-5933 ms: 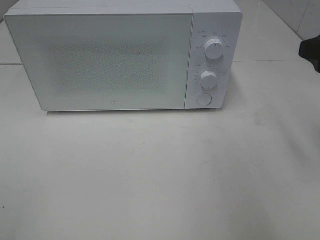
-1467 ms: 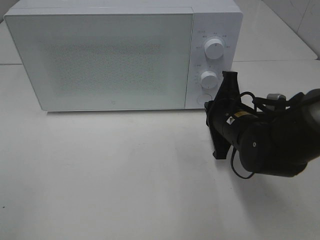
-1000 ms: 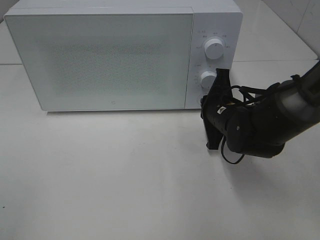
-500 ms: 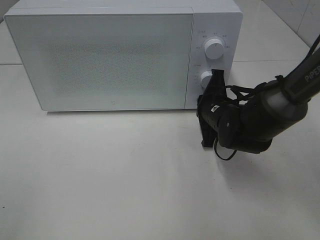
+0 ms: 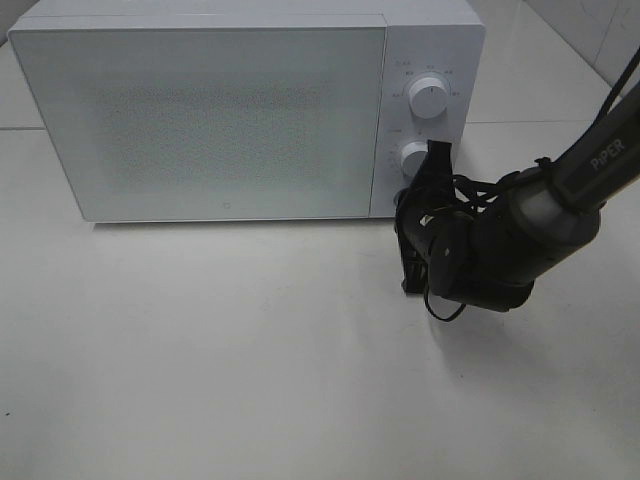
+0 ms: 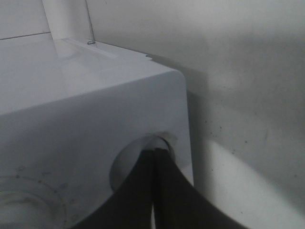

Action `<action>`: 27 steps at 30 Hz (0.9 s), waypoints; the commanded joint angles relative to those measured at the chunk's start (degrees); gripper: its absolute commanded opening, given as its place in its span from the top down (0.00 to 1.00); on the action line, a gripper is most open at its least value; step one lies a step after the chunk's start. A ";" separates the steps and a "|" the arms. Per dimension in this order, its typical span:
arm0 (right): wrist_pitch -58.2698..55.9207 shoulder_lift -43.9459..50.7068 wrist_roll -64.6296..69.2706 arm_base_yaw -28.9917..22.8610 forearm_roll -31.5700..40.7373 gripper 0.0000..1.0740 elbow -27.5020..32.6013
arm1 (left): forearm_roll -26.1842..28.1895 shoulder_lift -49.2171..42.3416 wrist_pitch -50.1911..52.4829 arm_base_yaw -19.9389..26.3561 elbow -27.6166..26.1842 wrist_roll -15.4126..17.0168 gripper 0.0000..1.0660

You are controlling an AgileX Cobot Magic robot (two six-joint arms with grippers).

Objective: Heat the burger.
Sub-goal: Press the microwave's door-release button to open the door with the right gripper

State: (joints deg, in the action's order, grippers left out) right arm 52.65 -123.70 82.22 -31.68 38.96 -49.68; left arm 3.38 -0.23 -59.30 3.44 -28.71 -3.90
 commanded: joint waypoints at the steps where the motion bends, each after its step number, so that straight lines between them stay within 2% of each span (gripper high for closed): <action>1: 4.35 0.17 -1.43 0.34 -0.29 1.00 -2.06 | 0.06 -1.32 0.34 -0.46 0.23 0.29 0.08; 19: 7.96 0.17 -8.65 3.04 -2.98 1.00 -9.11 | 0.06 -1.32 0.34 -0.46 0.23 0.29 0.08; 27: 5.84 0.17 -9.22 3.61 -4.13 1.00 -9.68 | 0.06 -1.32 0.34 -0.46 0.23 0.29 0.08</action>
State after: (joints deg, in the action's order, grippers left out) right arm 47.44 -124.22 73.63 -30.60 41.48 -54.03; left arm 3.38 -0.23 -59.30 3.44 -28.71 -3.90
